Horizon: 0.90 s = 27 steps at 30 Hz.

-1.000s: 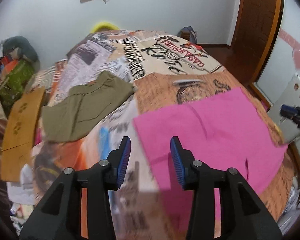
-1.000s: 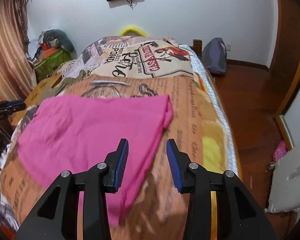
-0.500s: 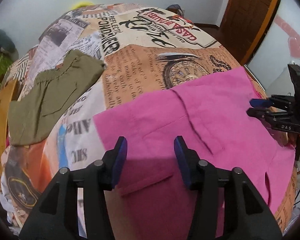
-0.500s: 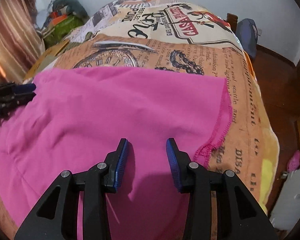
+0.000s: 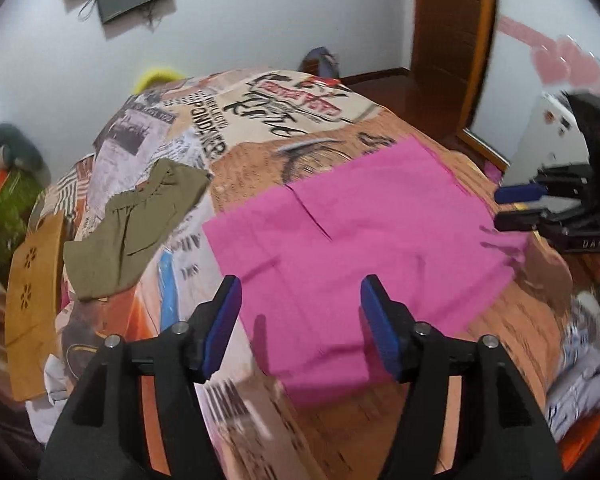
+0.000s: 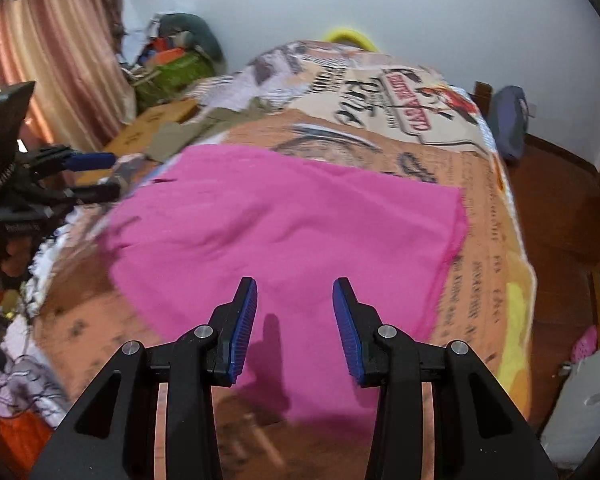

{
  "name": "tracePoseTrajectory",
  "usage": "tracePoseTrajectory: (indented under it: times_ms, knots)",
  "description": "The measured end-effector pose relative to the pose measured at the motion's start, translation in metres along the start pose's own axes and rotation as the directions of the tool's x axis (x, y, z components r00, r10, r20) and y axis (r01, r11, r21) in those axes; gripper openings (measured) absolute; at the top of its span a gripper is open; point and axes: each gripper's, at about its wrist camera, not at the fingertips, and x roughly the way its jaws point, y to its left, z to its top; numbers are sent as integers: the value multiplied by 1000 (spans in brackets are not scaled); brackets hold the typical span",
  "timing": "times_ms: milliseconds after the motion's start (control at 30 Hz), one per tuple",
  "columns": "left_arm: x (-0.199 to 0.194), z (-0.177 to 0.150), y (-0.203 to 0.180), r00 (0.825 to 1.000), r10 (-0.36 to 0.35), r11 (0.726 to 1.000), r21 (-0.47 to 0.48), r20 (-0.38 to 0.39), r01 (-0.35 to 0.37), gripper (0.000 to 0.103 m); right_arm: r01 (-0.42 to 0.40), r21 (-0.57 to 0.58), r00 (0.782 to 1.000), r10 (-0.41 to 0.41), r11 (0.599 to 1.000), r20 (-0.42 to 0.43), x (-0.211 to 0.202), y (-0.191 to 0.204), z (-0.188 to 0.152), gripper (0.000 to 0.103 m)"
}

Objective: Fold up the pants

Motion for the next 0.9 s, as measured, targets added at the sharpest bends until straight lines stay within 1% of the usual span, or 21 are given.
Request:
tracePoseTrajectory:
  times_ms: [100, 167, 267, 333, 400, 467, 567, 733, 767, 800, 833, 867, 900]
  knots:
    - [2, -16, -12, 999, -26, 999, 19, -30, 26, 62, -17, -1, 1000, 17, 1000, -9, 8, 11, -3, 36]
    - [10, -24, -16, 997, -46, 999, 21, -60, 47, 62, -34, 7, 999, 34, 999, -34, 14, 14, -6, 36]
    - [21, -30, -26, 996, -19, 998, 53, -92, 24, 62, -31, -8, 998, 30, 999, -58, 19, 20, -8, 36]
    - [24, -30, -31, 996, 11, 997, 74, -92, -5, 62, -32, -15, 997, 31, 999, -70, 23, 23, -8, 36]
    - [28, -25, -35, 995, 44, 996, 84, -86, -36, 62, -16, -26, 996, 14, 1000, -84, 27, 25, -9, 36]
    - [30, -20, -36, 995, 57, 995, 84, -79, -50, 62, -5, -35, 996, 2, 999, -90, 30, 26, -8, 36]
    - [31, -13, -36, 997, 54, 996, 74, -62, -49, 62, -4, -34, 996, 1, 999, -90, 33, 26, -8, 36]
    - [32, -3, -36, 998, 36, 998, 54, -45, -34, 62, 5, -33, 998, -6, 999, -58, 35, 25, -6, 36]
    - [33, -3, -36, 998, 35, 998, 52, -43, -33, 59, 8, -33, 999, -10, 999, -50, 35, 25, -5, 36]
    - [33, -2, -38, 999, 34, 998, 53, -39, -32, 52, 8, -33, 999, -9, 999, -45, 35, 24, -5, 36]
    - [34, -2, -39, 999, 30, 998, 59, -37, -28, 48, 8, -32, 999, -9, 999, -38, 34, 25, -5, 36]
    - [34, -3, -41, 999, 29, 998, 63, -34, -27, 42, 7, -32, 1000, -8, 999, -27, 32, 25, -4, 33]
    - [34, -3, -43, 999, 32, 997, 68, -29, -30, 39, 5, -34, 1000, -5, 999, -18, 30, 25, -4, 30]
